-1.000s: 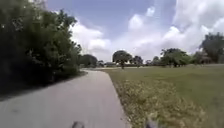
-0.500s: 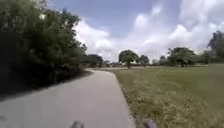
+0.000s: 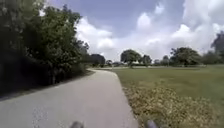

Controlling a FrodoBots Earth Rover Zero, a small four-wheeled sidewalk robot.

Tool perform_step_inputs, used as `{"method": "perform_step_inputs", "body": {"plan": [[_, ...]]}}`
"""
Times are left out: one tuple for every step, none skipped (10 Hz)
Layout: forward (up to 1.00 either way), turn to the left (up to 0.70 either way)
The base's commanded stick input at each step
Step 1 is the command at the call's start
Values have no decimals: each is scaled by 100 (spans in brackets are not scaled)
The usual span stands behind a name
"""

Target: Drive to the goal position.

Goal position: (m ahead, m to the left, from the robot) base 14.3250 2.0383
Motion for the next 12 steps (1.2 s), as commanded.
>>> {"method": "perform_step_inputs", "body": {"plan": [[82, 19], [82, 25], [82, 30], [82, 33], [82, 15], [82, 0], [82, 0], [82, 0], [82, 0], [82, 2], [82, 12], [82, 26]]}}
